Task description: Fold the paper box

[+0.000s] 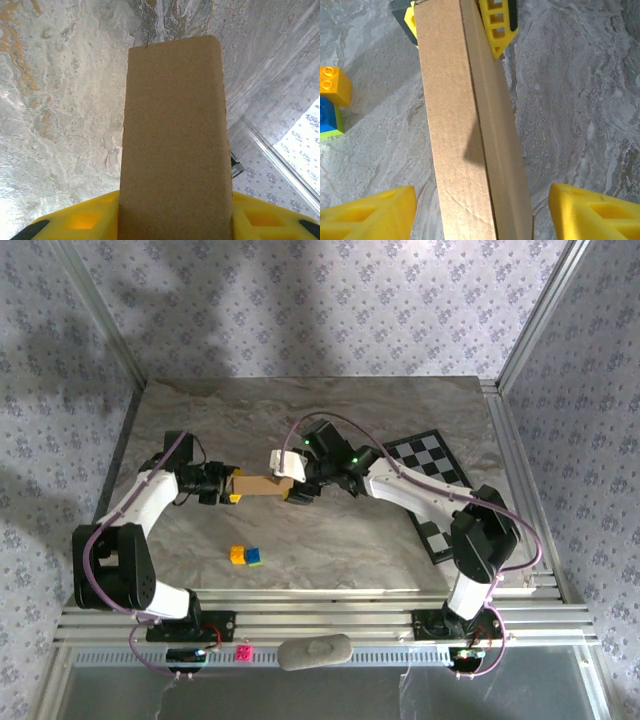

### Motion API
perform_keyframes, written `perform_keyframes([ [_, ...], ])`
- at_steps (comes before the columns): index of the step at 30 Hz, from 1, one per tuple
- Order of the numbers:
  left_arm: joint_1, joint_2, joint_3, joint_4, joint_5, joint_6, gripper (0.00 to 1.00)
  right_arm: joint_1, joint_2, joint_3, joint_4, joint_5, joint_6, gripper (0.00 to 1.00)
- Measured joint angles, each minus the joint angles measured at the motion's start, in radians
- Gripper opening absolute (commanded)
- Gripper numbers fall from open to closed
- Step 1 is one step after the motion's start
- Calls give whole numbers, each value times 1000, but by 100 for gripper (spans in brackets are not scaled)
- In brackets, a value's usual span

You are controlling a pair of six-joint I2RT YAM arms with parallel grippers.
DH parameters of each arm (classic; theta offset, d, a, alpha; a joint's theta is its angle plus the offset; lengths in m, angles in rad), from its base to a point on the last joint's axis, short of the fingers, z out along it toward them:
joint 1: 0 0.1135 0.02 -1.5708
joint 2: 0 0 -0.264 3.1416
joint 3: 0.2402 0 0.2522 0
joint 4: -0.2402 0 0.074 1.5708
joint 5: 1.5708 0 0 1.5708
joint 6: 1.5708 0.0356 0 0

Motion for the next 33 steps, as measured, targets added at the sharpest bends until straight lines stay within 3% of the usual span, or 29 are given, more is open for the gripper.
perform_keyframes([
  [4, 0, -2, 0, 0, 0, -2, 44, 1, 26, 2, -4, 11, 8, 65],
  [12, 0, -18, -12, 0, 0, -3, 44, 19, 56, 10, -8, 66, 12, 72],
  [23, 2, -21, -21, 2, 0, -4, 47, 54, 77, 6, 7, 210, -6, 64],
  [30, 3, -31, -43, 16, 16, -10, 62, 58, 91, 6, 6, 242, -14, 55],
  [33, 3, -34, -51, 18, 27, -11, 79, 58, 93, 6, 6, 249, -14, 50],
])
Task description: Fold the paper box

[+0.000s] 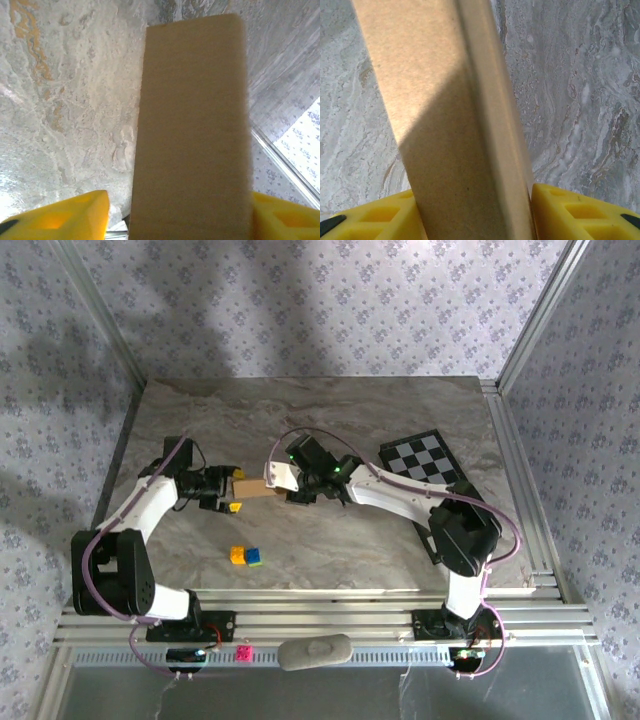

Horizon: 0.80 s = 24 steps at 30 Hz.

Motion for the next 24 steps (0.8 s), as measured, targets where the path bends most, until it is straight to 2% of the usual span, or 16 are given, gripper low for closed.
perform_keyframes([
  [2, 5, -4, 0, -2, 6, 2, 88, -1, 0, 3, -2, 3, -2, 48],
  [4, 13, -16, 0, -5, 10, 8, 91, -5, 0, 9, -8, 3, -4, 48],
  [10, 73, -68, 48, -68, -6, 37, 95, -32, -3, 40, -61, -28, -2, 46],
  [16, 120, -77, 245, -230, -93, 131, 95, -80, -80, 43, -197, -149, 63, 46],
  [24, 83, 24, 498, -359, -168, 343, 82, -193, -280, -11, -341, -442, 274, 46],
])
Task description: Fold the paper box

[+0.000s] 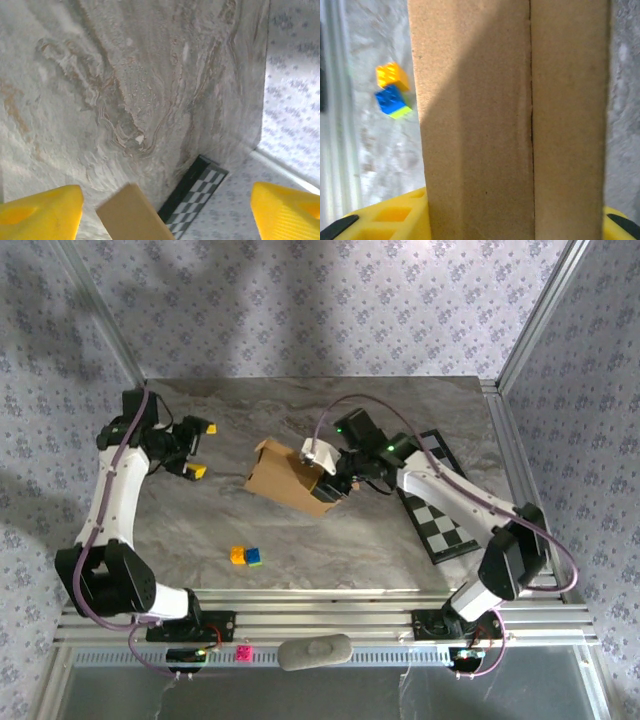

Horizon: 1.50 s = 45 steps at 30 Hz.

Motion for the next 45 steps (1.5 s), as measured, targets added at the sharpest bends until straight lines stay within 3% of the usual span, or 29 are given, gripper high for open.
perform_keyframes([
  [8, -167, 186, 152, 1, -5, 293, 78, -92, 23, -55, -35, -222, 213, 47],
  [16, -205, 286, 242, 37, 29, 594, 78, -144, 133, -41, -51, -350, 254, 46],
  [21, -217, 317, 313, 68, 83, 783, 78, -169, 232, 16, -70, -357, 252, 45],
  [26, -240, 380, 425, 68, 167, 948, 68, -170, 276, 58, -96, -356, 236, 45],
  [31, -303, 453, 473, 50, 171, 1094, 60, -167, 281, 72, -122, -354, 218, 45],
  [40, -335, 503, 477, 4, 196, 1198, 52, -156, 281, 72, -144, -331, 201, 45],
  [45, -370, 502, 467, -24, 156, 1249, 51, -156, 281, 72, -146, -325, 200, 44],
])
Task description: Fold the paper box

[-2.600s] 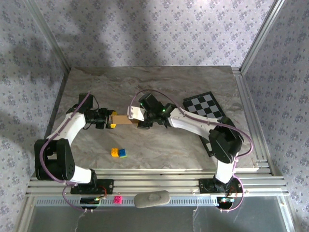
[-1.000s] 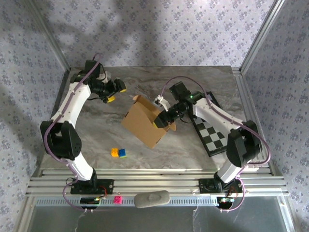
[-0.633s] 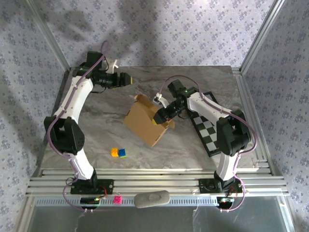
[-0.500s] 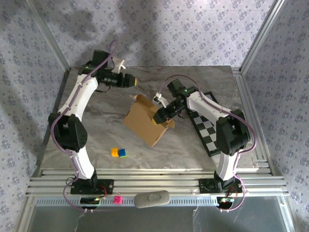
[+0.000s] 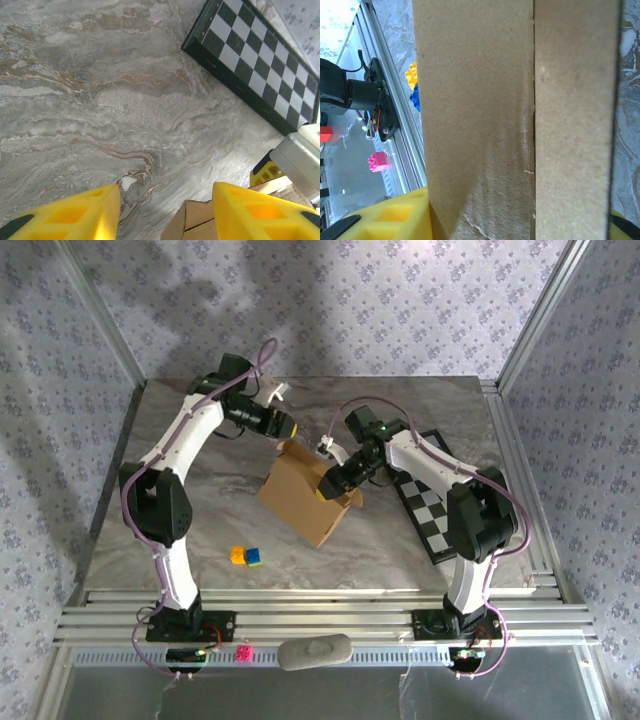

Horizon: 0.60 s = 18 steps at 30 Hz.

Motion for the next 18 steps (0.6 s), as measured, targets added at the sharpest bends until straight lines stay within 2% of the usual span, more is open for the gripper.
perform_keyframes([
  [4, -16, -5, -31, -14, -43, 23, 50, 2, 0, 0, -4, 5, -3, 44],
  [13, -16, -34, -69, -32, -96, 44, 36, 16, 0, 0, -19, 21, -11, 43],
  [18, -16, -75, -77, -40, -98, 44, 38, 17, 0, 0, -21, 25, -11, 43],
])
